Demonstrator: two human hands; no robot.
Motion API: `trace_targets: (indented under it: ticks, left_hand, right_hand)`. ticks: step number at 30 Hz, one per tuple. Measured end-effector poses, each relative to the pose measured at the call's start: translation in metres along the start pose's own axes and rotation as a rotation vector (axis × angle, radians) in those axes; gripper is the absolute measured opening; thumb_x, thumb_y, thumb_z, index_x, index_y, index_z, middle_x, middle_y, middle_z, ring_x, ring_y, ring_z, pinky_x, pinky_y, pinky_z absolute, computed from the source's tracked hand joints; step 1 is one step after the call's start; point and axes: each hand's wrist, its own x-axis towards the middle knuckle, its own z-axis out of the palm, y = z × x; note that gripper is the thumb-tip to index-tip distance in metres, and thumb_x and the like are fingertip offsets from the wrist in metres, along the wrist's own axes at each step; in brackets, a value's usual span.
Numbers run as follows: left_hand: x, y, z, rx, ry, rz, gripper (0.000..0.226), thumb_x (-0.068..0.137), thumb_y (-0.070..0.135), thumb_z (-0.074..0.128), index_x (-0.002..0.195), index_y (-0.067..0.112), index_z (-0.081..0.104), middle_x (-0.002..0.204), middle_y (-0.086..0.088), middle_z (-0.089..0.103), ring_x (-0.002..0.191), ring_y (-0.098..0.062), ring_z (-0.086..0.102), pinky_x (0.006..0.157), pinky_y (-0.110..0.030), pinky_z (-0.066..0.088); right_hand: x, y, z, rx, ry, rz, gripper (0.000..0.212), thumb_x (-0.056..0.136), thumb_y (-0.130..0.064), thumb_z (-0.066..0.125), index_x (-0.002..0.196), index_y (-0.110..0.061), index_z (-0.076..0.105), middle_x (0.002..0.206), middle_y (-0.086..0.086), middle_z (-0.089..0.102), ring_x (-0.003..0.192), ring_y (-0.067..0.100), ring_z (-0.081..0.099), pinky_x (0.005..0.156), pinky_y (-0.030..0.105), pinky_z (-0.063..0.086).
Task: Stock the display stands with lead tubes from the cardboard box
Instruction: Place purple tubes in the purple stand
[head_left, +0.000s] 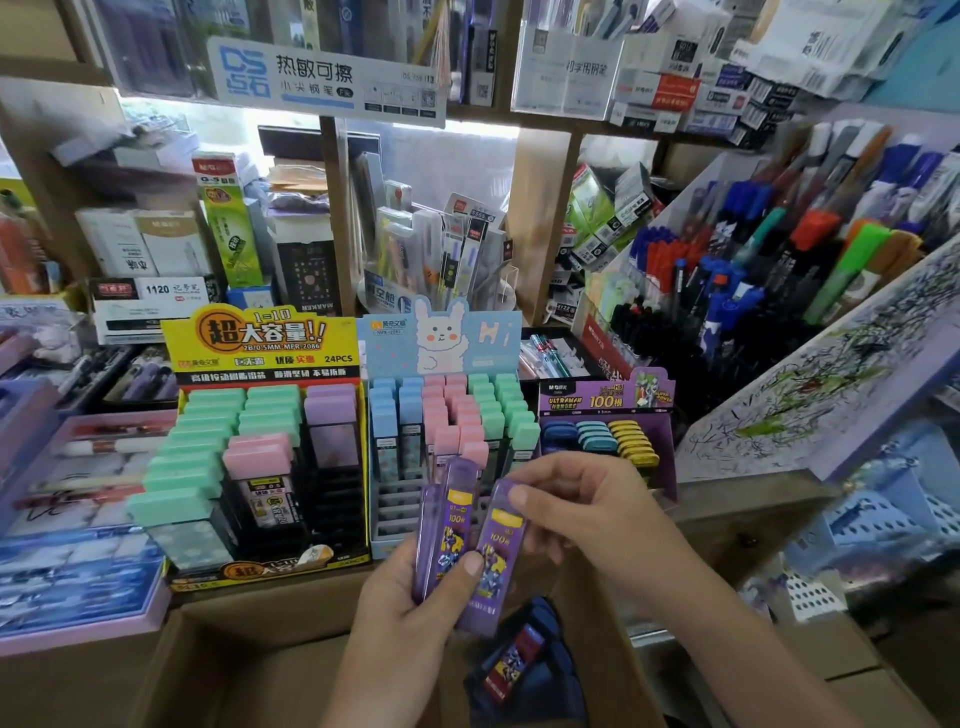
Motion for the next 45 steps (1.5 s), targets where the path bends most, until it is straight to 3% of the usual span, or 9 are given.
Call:
trace_targets:
  ticks: [4,11,14,16,20,23,29,39,45]
  left_hand:
    - [-0.001,0.000,0.001,-0.077,-0.052,-0.066,0.024,0.088,0.014,0.068,0.112,0.017,0.068,0.096,-0.013,0.079,0.089,-0.033,0.077,0.066,-0.032,0.062]
    - [-0.001,-0.006,0.002,-0.074,-0.077,-0.117,0.032,0.084,0.023,0.069,0.115,0.016,0.066,0.099,-0.011,0.079,0.090,-0.029,0.077,0.062,-0.034,0.062]
    - [-0.001,-0.009,0.001,-0.024,-0.045,-0.072,0.018,0.090,0.020,0.066,0.106,0.013,0.070,0.083,-0.011,0.076,0.068,-0.025,0.074,0.047,-0.029,0.054]
    - [-0.002,-0.009,0.001,-0.023,-0.027,-0.044,0.026,0.084,0.032,0.067,0.100,0.012,0.072,0.072,-0.011,0.069,0.054,-0.022,0.062,0.040,-0.027,0.043]
    - [-0.002,-0.008,0.003,-0.070,-0.036,-0.056,0.032,0.081,0.046,0.063,0.092,0.018,0.076,0.067,-0.008,0.062,0.049,-0.020,0.050,0.039,-0.025,0.033]
    - [-0.003,-0.009,0.004,-0.119,-0.036,-0.077,0.038,0.078,0.049,0.064,0.092,0.016,0.077,0.068,-0.011,0.061,0.047,-0.019,0.048,0.039,-0.022,0.030]
    - [-0.004,-0.008,0.013,-0.150,-0.040,-0.067,0.034,0.082,0.041,0.064,0.095,0.012,0.077,0.074,-0.020,0.065,0.049,-0.024,0.052,0.038,-0.025,0.033]
    - [-0.009,-0.010,0.045,-0.050,-0.069,-0.100,0.042,0.090,0.032,0.061,0.109,-0.005,0.067,0.087,-0.024,0.075,0.054,-0.026,0.065,0.043,-0.028,0.048]
    - [-0.013,-0.013,0.070,-0.006,-0.058,-0.102,0.030,0.090,0.028,0.060,0.115,0.012,0.066,0.091,-0.019,0.078,0.063,-0.030,0.073,0.046,-0.028,0.053]
  right_hand:
    - [-0.002,0.000,-0.007,0.099,0.060,0.015,0.009,0.092,-0.016,0.074,0.098,-0.011,0.076,0.082,0.015,0.077,0.063,0.019,0.069,0.050,0.023,0.052]
    - [-0.008,-0.002,-0.021,0.159,0.093,-0.018,0.016,0.085,-0.017,0.076,0.097,-0.006,0.076,0.083,0.020,0.076,0.065,0.023,0.070,0.054,0.027,0.057]
    - [-0.011,-0.006,-0.035,0.151,0.167,-0.064,0.017,0.085,-0.012,0.074,0.099,-0.003,0.075,0.082,0.019,0.075,0.063,0.023,0.069,0.054,0.026,0.057]
    - [-0.014,-0.010,-0.048,0.109,0.210,-0.103,0.013,0.088,-0.005,0.072,0.101,-0.002,0.074,0.083,0.018,0.076,0.062,0.023,0.069,0.055,0.025,0.058]
    - [-0.019,-0.011,-0.075,0.002,0.291,-0.137,0.016,0.089,-0.006,0.073,0.104,-0.003,0.073,0.084,0.019,0.076,0.064,0.026,0.068,0.058,0.033,0.059]
    - [-0.023,-0.011,-0.094,0.029,0.356,-0.188,0.018,0.086,-0.006,0.073,0.102,0.002,0.073,0.078,0.020,0.074,0.060,0.020,0.066,0.055,0.026,0.058]
    - [-0.026,-0.010,-0.133,-0.039,0.457,-0.269,0.011,0.089,-0.005,0.072,0.099,-0.002,0.075,0.081,0.024,0.072,0.062,0.021,0.063,0.057,0.023,0.056]
    - [-0.006,0.000,-0.162,-0.229,0.476,-0.315,0.010,0.092,-0.007,0.074,0.098,-0.014,0.076,0.078,-0.001,0.077,0.064,0.011,0.067,0.060,0.020,0.056]
    - [0.012,0.005,-0.160,-0.298,0.436,-0.355,0.020,0.092,-0.002,0.072,0.096,-0.021,0.075,0.078,0.000,0.075,0.067,0.010,0.071,0.062,0.022,0.059]
